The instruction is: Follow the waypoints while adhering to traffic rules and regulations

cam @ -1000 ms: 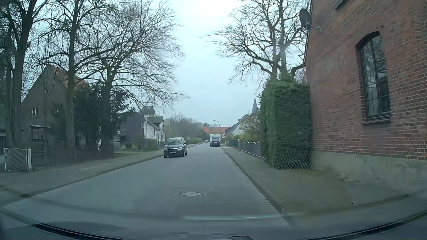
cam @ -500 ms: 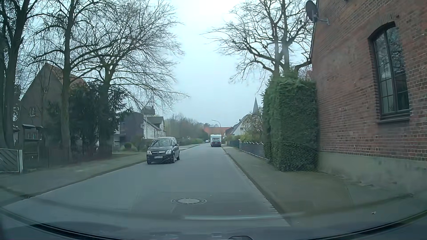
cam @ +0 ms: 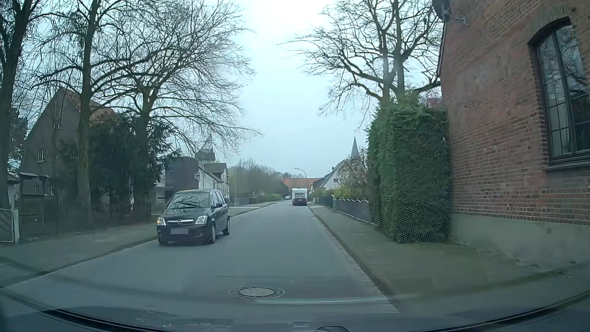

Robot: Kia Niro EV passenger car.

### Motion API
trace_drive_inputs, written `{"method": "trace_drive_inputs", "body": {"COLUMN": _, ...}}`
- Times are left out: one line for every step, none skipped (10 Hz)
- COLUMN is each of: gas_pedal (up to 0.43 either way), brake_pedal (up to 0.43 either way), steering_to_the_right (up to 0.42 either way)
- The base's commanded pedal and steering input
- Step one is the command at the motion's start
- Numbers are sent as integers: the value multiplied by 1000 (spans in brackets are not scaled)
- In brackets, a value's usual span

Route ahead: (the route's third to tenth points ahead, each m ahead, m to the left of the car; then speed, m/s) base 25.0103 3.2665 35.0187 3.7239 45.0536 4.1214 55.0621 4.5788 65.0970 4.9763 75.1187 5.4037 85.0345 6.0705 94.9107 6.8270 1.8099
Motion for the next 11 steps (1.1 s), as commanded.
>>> {"method": "trace_drive_inputs", "body": {"gas_pedal": 209, "brake_pedal": 0, "steering_to_the_right": -25}}
{"method": "trace_drive_inputs", "body": {"gas_pedal": 209, "brake_pedal": 0, "steering_to_the_right": -25}}
{"method": "trace_drive_inputs", "body": {"gas_pedal": 209, "brake_pedal": 0, "steering_to_the_right": -28}}
{"method": "trace_drive_inputs", "body": {"gas_pedal": 209, "brake_pedal": 0, "steering_to_the_right": -33}}
{"method": "trace_drive_inputs", "body": {"gas_pedal": 209, "brake_pedal": 0, "steering_to_the_right": -33}}
{"method": "trace_drive_inputs", "body": {"gas_pedal": 220, "brake_pedal": 0, "steering_to_the_right": -33}}
{"method": "trace_drive_inputs", "body": {"gas_pedal": 228, "brake_pedal": 0, "steering_to_the_right": -33}}
{"method": "trace_drive_inputs", "body": {"gas_pedal": 240, "brake_pedal": 0, "steering_to_the_right": -33}}
{"method": "trace_drive_inputs", "body": {"gas_pedal": 248, "brake_pedal": 0, "steering_to_the_right": -32}}
{"method": "trace_drive_inputs", "body": {"gas_pedal": 260, "brake_pedal": 0, "steering_to_the_right": -31}}
{"method": "trace_drive_inputs", "body": {"gas_pedal": 260, "brake_pedal": 0, "steering_to_the_right": -32}}
